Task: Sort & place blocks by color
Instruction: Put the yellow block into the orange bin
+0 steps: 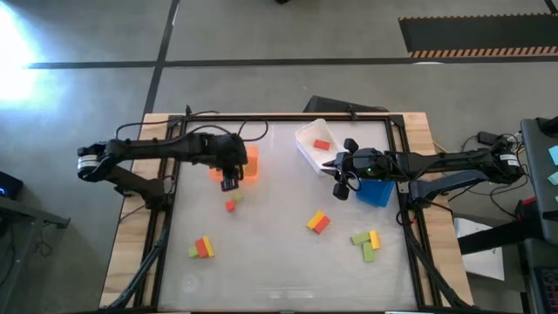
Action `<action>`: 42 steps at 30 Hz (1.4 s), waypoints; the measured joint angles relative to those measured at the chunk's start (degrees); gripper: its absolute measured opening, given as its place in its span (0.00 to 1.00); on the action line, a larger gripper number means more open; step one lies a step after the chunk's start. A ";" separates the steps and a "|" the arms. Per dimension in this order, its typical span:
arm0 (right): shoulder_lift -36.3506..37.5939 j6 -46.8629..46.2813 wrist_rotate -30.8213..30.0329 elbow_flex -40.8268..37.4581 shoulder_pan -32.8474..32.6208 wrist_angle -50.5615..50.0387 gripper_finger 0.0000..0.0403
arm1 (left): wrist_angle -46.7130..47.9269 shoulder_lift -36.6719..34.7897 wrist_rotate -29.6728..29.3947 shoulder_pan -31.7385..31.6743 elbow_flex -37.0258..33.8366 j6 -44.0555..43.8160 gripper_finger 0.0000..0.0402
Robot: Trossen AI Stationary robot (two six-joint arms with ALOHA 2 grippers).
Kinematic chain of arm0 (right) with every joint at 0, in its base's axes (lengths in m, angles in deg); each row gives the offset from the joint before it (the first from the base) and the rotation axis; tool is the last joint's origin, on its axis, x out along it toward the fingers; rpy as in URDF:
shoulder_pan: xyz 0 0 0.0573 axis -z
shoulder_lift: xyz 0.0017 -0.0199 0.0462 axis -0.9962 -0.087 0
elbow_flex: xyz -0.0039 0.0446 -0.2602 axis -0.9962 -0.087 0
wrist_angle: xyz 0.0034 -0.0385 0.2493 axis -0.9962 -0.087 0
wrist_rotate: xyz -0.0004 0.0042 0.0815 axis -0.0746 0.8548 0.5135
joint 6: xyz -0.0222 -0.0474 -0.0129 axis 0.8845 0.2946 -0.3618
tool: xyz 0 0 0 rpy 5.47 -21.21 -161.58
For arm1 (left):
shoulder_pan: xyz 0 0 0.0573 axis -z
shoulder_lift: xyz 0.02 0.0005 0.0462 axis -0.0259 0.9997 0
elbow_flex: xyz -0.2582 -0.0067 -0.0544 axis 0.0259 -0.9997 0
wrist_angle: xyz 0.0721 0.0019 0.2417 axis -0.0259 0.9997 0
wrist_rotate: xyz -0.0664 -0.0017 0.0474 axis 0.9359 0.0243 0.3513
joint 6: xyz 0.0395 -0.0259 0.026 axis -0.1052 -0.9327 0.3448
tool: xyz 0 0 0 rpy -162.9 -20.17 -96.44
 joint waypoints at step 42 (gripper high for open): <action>0.00 1.31 -0.04 -0.04 0.02 0.38 0.15 | -5.93 10.36 -4.51 -5.02 -3.70 1.75 0.49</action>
